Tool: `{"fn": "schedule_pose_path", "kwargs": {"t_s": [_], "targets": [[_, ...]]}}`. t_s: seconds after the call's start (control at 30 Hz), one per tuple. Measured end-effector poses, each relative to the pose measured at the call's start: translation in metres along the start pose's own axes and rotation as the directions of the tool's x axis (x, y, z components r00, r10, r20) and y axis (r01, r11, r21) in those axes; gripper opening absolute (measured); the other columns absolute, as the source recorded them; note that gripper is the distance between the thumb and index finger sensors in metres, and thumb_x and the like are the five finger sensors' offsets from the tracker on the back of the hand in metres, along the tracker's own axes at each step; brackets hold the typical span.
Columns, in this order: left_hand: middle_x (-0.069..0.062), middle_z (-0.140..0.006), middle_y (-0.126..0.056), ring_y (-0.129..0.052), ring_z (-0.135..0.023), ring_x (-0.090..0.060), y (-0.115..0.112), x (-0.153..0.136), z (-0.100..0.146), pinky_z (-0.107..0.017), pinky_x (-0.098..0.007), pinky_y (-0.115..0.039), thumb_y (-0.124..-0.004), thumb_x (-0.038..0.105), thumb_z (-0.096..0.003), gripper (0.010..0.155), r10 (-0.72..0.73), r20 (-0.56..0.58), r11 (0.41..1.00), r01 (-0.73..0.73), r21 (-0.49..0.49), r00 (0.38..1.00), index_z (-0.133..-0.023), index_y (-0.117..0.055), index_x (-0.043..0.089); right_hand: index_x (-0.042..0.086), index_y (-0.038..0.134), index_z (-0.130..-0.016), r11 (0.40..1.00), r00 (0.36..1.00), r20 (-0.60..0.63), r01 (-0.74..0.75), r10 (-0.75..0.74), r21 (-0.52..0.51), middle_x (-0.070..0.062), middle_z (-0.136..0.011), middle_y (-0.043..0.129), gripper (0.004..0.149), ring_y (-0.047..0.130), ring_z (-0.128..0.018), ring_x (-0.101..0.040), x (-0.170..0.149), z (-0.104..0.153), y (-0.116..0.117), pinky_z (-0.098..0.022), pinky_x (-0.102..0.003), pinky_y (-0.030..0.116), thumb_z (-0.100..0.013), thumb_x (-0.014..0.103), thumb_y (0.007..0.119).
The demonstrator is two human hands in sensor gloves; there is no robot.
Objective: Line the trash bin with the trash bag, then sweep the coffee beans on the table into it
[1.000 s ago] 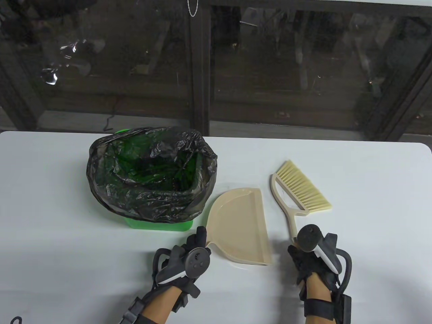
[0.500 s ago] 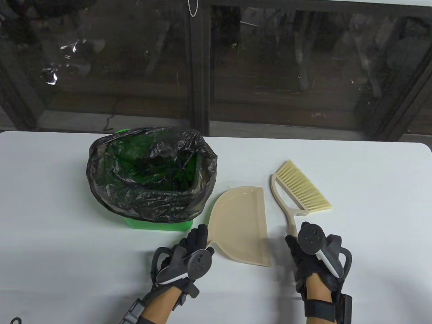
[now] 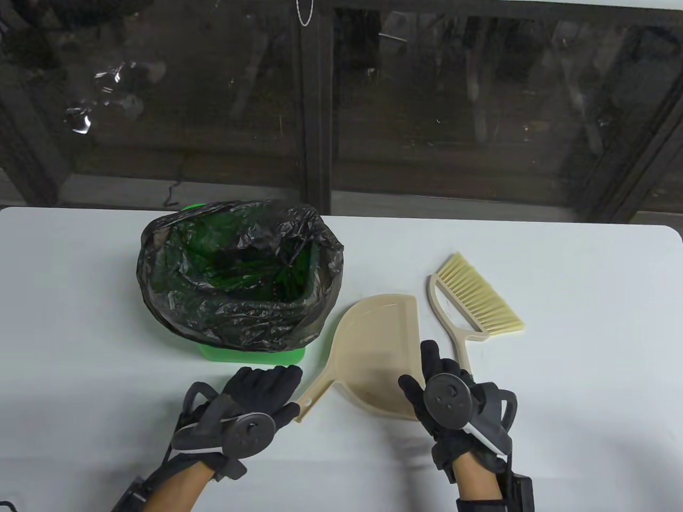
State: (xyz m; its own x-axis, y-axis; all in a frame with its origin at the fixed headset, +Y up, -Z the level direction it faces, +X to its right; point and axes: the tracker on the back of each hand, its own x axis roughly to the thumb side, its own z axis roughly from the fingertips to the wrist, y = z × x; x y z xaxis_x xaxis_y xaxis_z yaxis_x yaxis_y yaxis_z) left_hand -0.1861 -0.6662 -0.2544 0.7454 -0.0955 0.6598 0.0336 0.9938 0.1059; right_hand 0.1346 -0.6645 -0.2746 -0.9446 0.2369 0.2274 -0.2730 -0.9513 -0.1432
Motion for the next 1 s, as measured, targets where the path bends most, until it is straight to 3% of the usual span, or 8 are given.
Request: {"fn": "schedule_pose_path", "kwargs": {"t_s": [0.17,0.47,0.77,1.0], "targets": [[-0.023,-0.119,-0.059,-0.072,-0.099,-0.053,-0.003,-0.013,0.020,-0.074,-0.071,-0.051,-0.053,0.044,-0.0716,0.064,0.007,0.000,1.000,-0.007,0.027,1.000,-0.121,-0.044,0.004,0.008,0.046,-0.104,1.000,0.995,0.104,-0.009,0.010,-0.010,-0.019,-0.092,0.072,0.073,0.084,-0.069,-0.034,0.022,0.004,0.011,-0.046,-0.055,0.076,-0.052,0.056,0.062],[-0.023,-0.124,-0.046,-0.054,-0.108,-0.057,-0.016,-0.022,0.029,-0.075,-0.072,-0.038,-0.051,0.048,-0.0701,0.069,-0.029,0.011,0.998,0.028,0.058,1.000,-0.122,-0.037,0.006,0.011,0.037,-0.106,1.000,0.970,0.240,-0.025,0.027,-0.009,-0.019,-0.103,0.058,0.078,0.069,-0.084,-0.040,0.040,0.010,0.027,-0.058,-0.062,0.061,-0.050,0.061,0.058],[-0.019,-0.127,-0.037,-0.044,-0.113,-0.054,-0.031,-0.025,0.034,-0.075,-0.072,-0.036,-0.049,0.052,-0.0689,0.071,0.045,0.043,0.997,-0.047,0.058,0.998,-0.123,-0.030,0.010,0.013,0.023,-0.107,0.999,0.946,0.321,-0.047,0.036,0.027,-0.021,-0.111,0.037,0.088,0.042,-0.096,-0.045,0.048,0.014,0.039,-0.063,-0.069,0.042,-0.046,0.069,0.052],[-0.020,-0.128,-0.030,-0.039,-0.114,-0.055,-0.027,-0.026,0.037,-0.075,-0.074,-0.034,-0.048,0.055,-0.0684,0.074,0.092,0.074,0.992,-0.098,0.084,0.993,-0.124,-0.026,0.010,0.014,0.015,-0.106,0.995,0.927,0.374,-0.068,0.035,0.076,-0.019,-0.114,0.020,0.092,0.021,-0.101,-0.047,0.053,0.016,0.046,-0.064,-0.070,0.032,-0.043,0.072,0.049]]}}
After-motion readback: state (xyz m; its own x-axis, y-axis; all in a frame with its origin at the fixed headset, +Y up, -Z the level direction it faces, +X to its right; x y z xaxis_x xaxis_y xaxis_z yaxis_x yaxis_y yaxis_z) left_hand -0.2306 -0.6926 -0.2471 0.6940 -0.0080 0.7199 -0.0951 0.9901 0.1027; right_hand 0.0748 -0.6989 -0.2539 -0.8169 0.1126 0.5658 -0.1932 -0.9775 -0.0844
